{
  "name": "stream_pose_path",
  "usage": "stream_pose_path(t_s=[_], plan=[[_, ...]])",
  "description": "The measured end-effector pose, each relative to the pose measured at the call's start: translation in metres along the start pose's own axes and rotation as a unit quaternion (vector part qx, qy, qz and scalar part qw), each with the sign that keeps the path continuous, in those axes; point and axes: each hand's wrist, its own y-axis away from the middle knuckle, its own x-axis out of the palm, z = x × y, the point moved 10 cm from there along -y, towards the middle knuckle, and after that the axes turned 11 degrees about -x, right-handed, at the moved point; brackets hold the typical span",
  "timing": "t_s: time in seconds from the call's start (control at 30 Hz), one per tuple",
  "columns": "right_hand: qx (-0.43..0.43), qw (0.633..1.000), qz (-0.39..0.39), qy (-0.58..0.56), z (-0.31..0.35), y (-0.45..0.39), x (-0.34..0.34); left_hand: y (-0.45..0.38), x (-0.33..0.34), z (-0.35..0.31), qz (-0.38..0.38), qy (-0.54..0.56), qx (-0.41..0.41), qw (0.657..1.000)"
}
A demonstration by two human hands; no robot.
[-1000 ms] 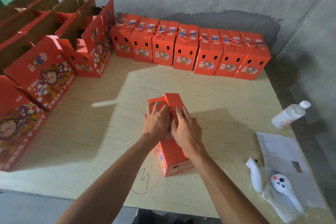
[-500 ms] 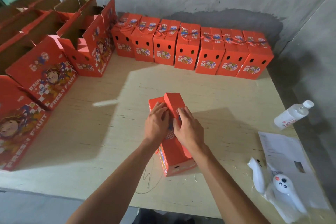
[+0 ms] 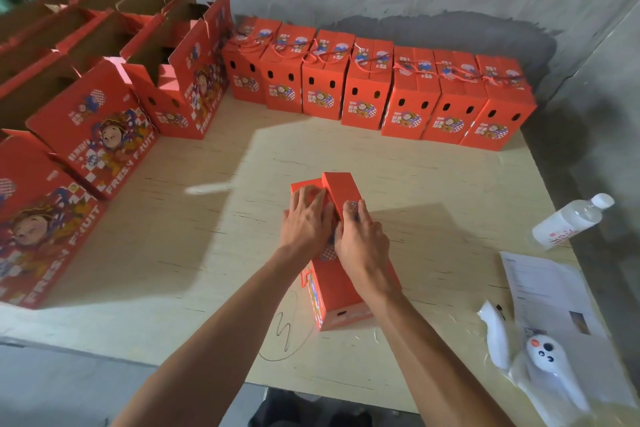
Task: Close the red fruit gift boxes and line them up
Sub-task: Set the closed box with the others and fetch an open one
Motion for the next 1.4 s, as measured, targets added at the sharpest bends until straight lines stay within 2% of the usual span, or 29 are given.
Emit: stream_pose_path(t_s=[0.23, 0.4, 0.53, 0.73, 0.9, 1.17, 1.4], plan=[[-0.032, 0.998, 0.032, 0.032, 0.000, -0.001, 0.000, -0.011, 0.008, -0.005, 0.004, 0.003, -0.091, 0.996], [-0.069, 0.997, 0.036, 0.015, -0.001, 0.005, 0.000, -0.015, 0.011, -0.007, -0.007, -0.014, -0.076, 0.997], [-0.108, 0.989, 0.058, -0.085, -0.015, 0.027, 0.008, -0.014, 0.014, -0.010, -0.005, -0.032, -0.047, 0.998], [-0.084, 0.970, 0.044, -0.224, -0.037, 0.053, 0.005, -0.013, 0.021, -0.014, 0.011, -0.063, -0.035, 0.997], [-0.104, 0.969, 0.038, -0.219, -0.035, 0.053, 0.004, -0.015, 0.018, -0.020, 0.006, -0.057, -0.039, 0.998], [-0.145, 0.974, -0.022, -0.170, -0.030, 0.063, 0.002, -0.019, 0.013, -0.020, -0.022, 0.040, -0.072, 0.996], [-0.156, 0.976, -0.030, -0.146, -0.023, 0.064, -0.002, -0.012, 0.034, 0.000, 0.062, -0.071, -0.125, 0.988]])
